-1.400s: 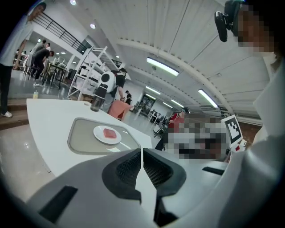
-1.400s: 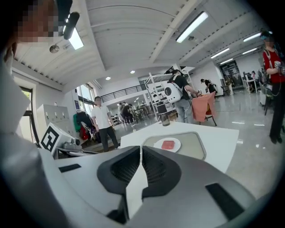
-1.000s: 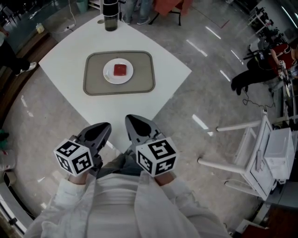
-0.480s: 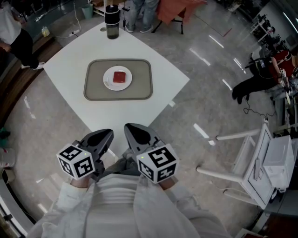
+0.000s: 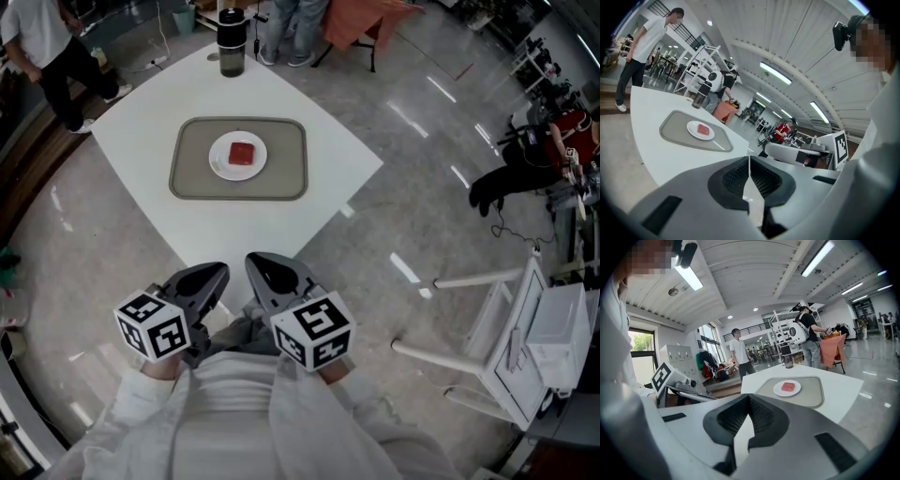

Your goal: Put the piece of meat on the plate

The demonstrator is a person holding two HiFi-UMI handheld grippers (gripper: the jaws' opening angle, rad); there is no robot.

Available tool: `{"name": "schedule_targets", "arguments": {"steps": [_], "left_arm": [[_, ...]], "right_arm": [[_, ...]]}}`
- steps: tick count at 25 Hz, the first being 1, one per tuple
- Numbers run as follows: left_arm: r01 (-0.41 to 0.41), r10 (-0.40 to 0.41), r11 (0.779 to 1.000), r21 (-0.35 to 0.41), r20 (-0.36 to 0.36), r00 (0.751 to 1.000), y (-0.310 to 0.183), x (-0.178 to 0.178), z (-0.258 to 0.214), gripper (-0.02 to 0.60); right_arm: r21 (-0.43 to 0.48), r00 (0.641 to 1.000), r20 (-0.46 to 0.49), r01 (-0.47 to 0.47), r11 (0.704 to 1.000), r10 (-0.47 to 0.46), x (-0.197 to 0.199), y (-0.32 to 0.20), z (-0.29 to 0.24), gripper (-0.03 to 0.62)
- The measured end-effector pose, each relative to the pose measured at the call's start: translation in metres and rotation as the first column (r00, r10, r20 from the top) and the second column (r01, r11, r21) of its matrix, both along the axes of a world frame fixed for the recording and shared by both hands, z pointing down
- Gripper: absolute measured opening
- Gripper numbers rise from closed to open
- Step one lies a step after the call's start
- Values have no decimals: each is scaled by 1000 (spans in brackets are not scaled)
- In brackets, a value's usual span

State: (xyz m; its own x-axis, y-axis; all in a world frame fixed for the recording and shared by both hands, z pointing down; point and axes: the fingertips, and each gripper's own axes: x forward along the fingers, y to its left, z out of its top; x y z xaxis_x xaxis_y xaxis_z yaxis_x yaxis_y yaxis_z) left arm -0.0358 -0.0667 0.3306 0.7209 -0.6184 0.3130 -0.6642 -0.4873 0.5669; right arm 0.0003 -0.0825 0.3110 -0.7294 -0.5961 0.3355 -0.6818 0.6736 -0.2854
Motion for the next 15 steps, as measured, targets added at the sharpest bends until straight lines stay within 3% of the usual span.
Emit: {"name": "schedule_targets", "arguments": {"steps": [15], "left_arm": [[-24, 24, 999, 26, 11, 1000, 3, 4, -4, 14]], "right_arm": [[5, 1000, -29, -6, 1000, 6, 6, 5, 3, 14]]}}
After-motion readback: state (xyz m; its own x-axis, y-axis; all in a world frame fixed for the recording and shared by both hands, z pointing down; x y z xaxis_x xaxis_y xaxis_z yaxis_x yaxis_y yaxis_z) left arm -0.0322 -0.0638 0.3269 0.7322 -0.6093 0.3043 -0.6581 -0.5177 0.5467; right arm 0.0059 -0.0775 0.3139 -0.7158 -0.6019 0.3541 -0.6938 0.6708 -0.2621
